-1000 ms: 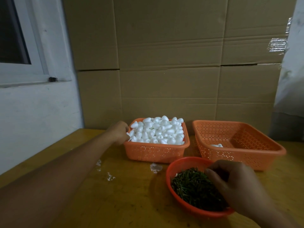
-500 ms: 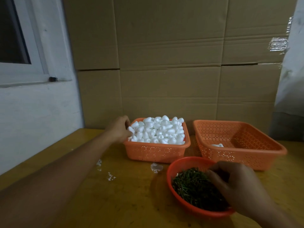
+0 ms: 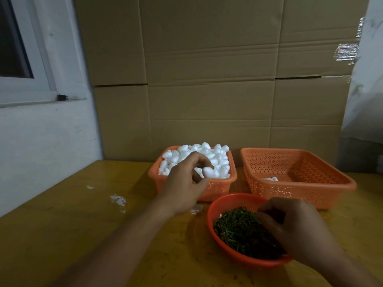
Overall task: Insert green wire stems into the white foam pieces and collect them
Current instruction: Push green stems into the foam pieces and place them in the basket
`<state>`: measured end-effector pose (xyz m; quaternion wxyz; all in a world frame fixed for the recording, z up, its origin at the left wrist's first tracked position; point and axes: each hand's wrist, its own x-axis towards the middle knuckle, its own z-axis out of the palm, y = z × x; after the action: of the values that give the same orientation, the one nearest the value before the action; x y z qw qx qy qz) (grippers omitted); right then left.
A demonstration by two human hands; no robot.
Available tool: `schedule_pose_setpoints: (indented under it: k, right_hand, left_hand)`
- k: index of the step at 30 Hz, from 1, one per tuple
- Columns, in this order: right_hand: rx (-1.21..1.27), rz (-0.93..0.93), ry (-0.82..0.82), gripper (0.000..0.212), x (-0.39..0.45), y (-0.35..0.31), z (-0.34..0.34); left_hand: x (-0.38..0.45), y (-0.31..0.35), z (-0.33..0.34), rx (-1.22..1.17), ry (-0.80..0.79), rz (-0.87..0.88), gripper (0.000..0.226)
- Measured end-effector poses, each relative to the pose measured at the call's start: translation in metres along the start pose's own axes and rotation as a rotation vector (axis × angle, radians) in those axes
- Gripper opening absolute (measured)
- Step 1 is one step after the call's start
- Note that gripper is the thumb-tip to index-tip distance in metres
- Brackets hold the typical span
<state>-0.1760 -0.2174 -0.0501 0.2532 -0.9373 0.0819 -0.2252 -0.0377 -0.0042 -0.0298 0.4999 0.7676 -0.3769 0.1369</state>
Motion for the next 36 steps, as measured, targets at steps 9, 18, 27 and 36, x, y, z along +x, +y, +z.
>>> schedule_pose_setpoints:
  k: [9,18,27,36]
  right_hand:
    - [-0.011,0.032,-0.053,0.010,0.001,0.002,0.002]
    - [-0.103,0.001,-0.091,0.007,0.002,-0.001,0.004]
    - [-0.407,-0.020,-0.428,0.042,0.013,-0.020,0.005]
    - [-0.399,-0.016,-0.408,0.020,0.020,-0.019,0.016]
  left_hand:
    - [-0.028,0.011,0.027,-0.135,-0.109,0.020,0.027]
    - [-0.039,0.009,0.033,-0.324,-0.182,-0.048,0.034]
    - [-0.049,0.015,0.042,-0.384,-0.154,-0.065,0.018]
    - [-0.048,0.019,0.045,-0.649,-0.050,-0.217,0.017]
